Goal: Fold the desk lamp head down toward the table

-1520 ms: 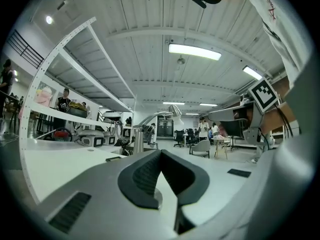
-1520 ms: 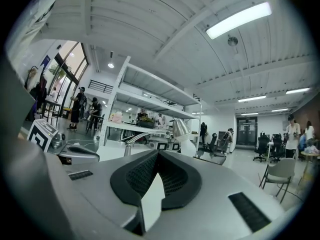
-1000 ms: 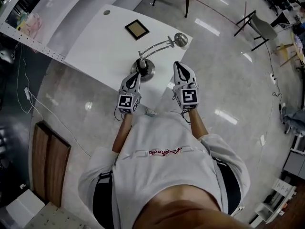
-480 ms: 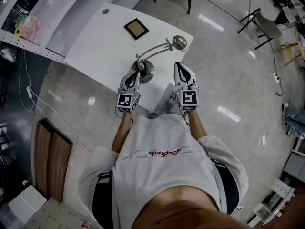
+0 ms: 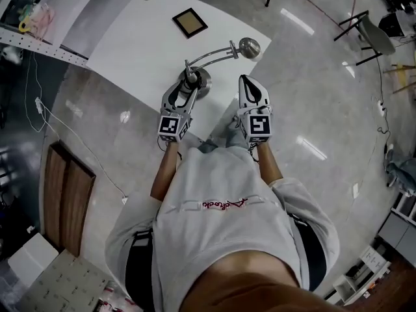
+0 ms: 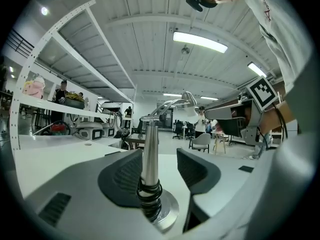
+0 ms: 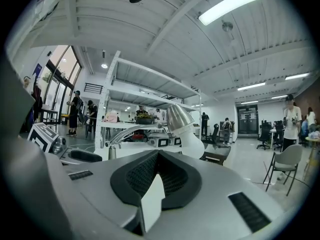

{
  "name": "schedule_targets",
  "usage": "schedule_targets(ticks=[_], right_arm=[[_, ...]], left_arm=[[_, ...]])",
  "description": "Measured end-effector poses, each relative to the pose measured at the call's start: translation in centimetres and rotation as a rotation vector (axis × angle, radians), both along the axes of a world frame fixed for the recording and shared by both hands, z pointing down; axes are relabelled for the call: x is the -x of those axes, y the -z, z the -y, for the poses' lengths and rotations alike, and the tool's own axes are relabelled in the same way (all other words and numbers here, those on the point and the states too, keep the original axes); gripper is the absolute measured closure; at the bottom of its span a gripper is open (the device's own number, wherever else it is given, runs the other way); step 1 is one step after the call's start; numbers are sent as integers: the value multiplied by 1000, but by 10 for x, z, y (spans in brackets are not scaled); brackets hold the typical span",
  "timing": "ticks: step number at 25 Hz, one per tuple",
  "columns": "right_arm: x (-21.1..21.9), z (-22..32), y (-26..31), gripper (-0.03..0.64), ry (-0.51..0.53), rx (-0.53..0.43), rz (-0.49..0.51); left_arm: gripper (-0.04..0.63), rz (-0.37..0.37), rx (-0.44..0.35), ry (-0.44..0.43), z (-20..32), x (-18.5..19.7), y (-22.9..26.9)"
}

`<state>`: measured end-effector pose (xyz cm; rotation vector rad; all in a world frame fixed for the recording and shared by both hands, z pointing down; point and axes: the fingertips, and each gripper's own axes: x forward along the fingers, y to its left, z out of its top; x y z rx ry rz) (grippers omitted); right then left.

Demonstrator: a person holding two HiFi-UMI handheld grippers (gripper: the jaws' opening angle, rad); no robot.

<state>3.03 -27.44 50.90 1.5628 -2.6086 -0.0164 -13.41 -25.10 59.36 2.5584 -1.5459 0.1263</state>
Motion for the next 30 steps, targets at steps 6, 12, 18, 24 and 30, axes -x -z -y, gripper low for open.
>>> schedule_targets(ticks=[6, 12, 18, 24, 30], right_arm=[[-2, -9, -10, 614, -6, 20, 3], [-11, -13, -13, 614, -29, 29, -12], [-24, -13, -13, 614, -44, 39, -5], [-32, -7, -11, 614, -52, 37, -4], [-34, -1, -8, 614, -54, 34, -3]], left_arm=[[288, 7, 25, 0, 6, 3, -13], [288, 17, 29, -28, 24, -1, -16], [288, 34, 7, -64, 55, -14, -9], [310, 55, 1, -88, 73, -26, -9], [399, 81, -12, -73, 79, -25, -7]])
